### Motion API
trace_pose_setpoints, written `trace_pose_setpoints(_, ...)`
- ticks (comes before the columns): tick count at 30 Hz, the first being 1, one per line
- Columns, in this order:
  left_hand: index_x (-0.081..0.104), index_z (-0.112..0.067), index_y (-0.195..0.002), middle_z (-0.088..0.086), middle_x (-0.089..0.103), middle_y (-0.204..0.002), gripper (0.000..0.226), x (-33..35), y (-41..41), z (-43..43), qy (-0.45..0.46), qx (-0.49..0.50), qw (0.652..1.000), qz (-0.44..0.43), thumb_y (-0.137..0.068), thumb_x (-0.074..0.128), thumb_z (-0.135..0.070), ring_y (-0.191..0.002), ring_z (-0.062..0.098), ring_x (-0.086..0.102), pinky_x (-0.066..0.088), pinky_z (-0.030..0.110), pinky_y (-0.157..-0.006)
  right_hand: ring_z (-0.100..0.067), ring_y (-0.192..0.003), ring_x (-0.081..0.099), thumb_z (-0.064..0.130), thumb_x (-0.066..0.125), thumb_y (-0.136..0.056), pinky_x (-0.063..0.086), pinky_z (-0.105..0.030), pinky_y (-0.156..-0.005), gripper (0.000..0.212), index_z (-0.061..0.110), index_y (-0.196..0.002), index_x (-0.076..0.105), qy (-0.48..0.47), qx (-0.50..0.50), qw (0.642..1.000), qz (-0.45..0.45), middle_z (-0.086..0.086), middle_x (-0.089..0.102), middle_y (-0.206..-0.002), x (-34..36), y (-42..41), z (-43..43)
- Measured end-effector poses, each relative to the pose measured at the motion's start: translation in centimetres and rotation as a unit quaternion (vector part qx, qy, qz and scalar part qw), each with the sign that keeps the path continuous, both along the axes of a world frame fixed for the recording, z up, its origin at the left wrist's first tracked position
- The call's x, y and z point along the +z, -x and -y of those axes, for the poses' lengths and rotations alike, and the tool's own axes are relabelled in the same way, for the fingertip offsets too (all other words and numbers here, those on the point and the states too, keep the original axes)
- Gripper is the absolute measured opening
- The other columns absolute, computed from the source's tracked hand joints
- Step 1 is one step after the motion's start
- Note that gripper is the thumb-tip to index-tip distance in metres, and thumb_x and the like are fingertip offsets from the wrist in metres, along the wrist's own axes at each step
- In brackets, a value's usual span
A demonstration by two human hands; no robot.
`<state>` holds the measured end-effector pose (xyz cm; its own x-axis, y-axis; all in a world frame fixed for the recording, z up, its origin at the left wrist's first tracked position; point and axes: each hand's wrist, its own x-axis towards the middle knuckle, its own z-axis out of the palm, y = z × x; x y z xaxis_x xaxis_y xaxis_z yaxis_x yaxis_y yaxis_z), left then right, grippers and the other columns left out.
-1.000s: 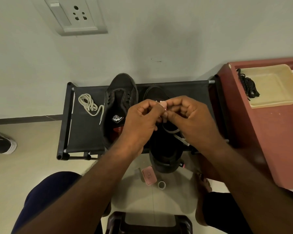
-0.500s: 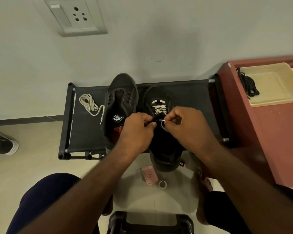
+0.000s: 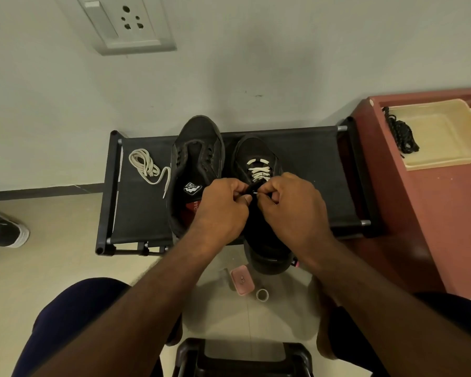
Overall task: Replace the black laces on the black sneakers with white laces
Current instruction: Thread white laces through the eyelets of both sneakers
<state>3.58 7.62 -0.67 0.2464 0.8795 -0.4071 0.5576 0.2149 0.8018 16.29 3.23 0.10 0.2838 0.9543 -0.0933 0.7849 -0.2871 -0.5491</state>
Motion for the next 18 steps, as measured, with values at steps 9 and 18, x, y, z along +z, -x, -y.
trace_pose_setpoints(9,0.072,-0.016,-0.097,0.001,0.073,-0.083,0.014,0.3,0.0,0.0,-0.004,-0.011,1.0,0.007,-0.095,0.06,-0.01,-0.079,0.015,0.071,0.06,0.042,-0.078,-0.012,-0.077,0.057,0.022,0.067,-0.09,0.052,-0.038,-0.074,0.008,0.024,-0.087,0.074,-0.037,-0.021,0.998,-0.041,0.008,0.058,-0.082,-0.7,0.2,-0.1)
trace_pose_setpoints(18,0.072,-0.015,-0.098,0.001,0.072,-0.083,0.013,0.7,0.0,0.1,-0.023,-0.027,0.999,-0.001,-0.095,0.06,-0.011,-0.079,0.014,0.069,0.06,0.04,-0.078,-0.012,-0.11,0.041,0.026,0.072,-0.089,0.036,-0.036,-0.091,0.01,0.028,-0.098,0.077,-0.026,-0.036,0.999,-0.007,0.012,0.048,-0.101,-1.0,0.3,0.1)
